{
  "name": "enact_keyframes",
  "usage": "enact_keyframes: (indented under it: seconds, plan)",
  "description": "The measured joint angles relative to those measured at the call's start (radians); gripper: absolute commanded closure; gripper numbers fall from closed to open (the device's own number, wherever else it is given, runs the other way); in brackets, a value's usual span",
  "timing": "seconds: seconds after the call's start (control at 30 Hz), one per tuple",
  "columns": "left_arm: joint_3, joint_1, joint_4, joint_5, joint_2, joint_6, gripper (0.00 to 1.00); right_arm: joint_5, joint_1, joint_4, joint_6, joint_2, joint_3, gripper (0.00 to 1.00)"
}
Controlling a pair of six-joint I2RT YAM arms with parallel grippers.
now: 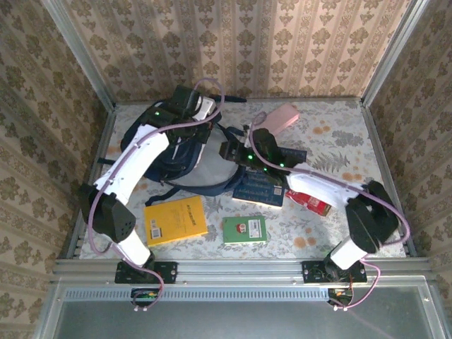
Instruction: Pack the student bag
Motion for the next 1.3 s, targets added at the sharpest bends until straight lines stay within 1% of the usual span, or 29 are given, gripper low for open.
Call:
enact_keyframes:
  seconds: [0.13, 0.33, 0.47, 0.53, 0.6, 0.63, 0.73, 0.8, 0.93, 1.13, 1.3]
  plan:
    - [-0.086, -0.004, 0.053, 0.047, 0.0, -0.03, 1.0, 0.011, -0.022, -0.187, -0.118, -0.129, -0.068, 0.38]
    - [-0.145, -0.033, 0.088, 0.074, 0.001, -0.051, 1.0, 0.023, -0.042, -0.454, -0.247, -0.221, -0.093, 0.38]
    - [-0.171, -0.034, 0.117, 0.098, 0.004, -0.067, 1.0, 0.064, -0.079, -0.552, -0.248, -0.224, -0.094, 0.37]
    - [-0.174, -0.035, 0.129, 0.108, 0.014, -0.074, 0.99, 0.075, -0.13, -0.567, -0.23, -0.22, -0.089, 0.37]
    - [-0.179, -0.045, 0.14, 0.114, 0.027, -0.079, 0.99, 0.079, -0.19, -0.567, -0.211, -0.183, -0.046, 0.39]
    - [-0.187, -0.049, 0.146, 0.114, 0.029, -0.082, 0.99, 0.074, -0.214, -0.56, -0.204, -0.151, -0.013, 0.4]
    - [-0.214, -0.06, 0.159, 0.117, 0.029, -0.09, 0.98, 0.017, -0.289, -0.514, -0.174, 0.019, 0.162, 0.44]
    - [-0.232, -0.062, 0.172, 0.124, 0.029, -0.094, 0.98, -0.028, -0.327, -0.497, -0.156, 0.165, 0.32, 0.45]
    - [-0.26, -0.062, 0.199, 0.138, 0.029, -0.101, 0.97, -0.088, -0.366, -0.484, -0.133, 0.425, 0.602, 0.46]
    - [-0.266, -0.061, 0.211, 0.158, 0.029, -0.113, 0.97, -0.169, -0.402, -0.547, -0.113, 0.814, 1.073, 0.48]
    - [-0.266, -0.054, 0.219, 0.188, 0.029, -0.126, 0.97, -0.216, -0.434, -0.639, -0.075, 1.068, 1.41, 0.48]
